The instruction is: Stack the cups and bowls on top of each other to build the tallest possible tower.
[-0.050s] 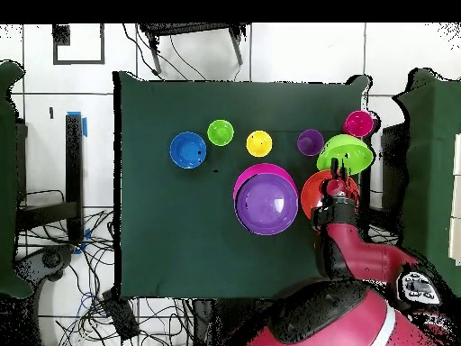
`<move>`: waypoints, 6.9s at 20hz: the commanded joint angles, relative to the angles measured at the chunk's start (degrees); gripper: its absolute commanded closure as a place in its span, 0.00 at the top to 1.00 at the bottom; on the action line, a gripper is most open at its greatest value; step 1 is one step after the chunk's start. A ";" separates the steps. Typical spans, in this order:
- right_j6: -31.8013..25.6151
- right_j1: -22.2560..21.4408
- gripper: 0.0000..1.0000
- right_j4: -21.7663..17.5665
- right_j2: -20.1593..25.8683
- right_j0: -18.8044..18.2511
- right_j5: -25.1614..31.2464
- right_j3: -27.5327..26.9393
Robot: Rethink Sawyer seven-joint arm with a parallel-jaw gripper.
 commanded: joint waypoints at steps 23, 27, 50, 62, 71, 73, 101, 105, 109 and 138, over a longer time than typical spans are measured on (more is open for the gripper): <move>4.72 7.53 1.00 -2.73 7.57 0.41 3.35 -8.77; 4.89 7.73 1.00 -2.80 7.54 0.42 3.28 -9.35; 5.21 8.35 1.00 -2.47 7.43 1.06 3.42 -11.50; 7.18 2.81 1.00 -3.79 6.23 2.33 5.70 -6.41; 8.61 0.44 1.00 -5.57 6.83 2.64 7.94 -5.33; 8.71 0.24 1.00 -5.61 7.14 2.66 8.20 -5.38; 4.49 3.32 1.00 3.04 8.23 4.66 6.22 -5.89; 4.69 2.77 1.00 3.02 8.13 4.86 6.65 -5.71; 4.25 3.62 1.00 4.00 8.28 5.10 6.22 -6.14; 3.94 3.77 1.00 6.27 6.78 6.68 5.52 -5.57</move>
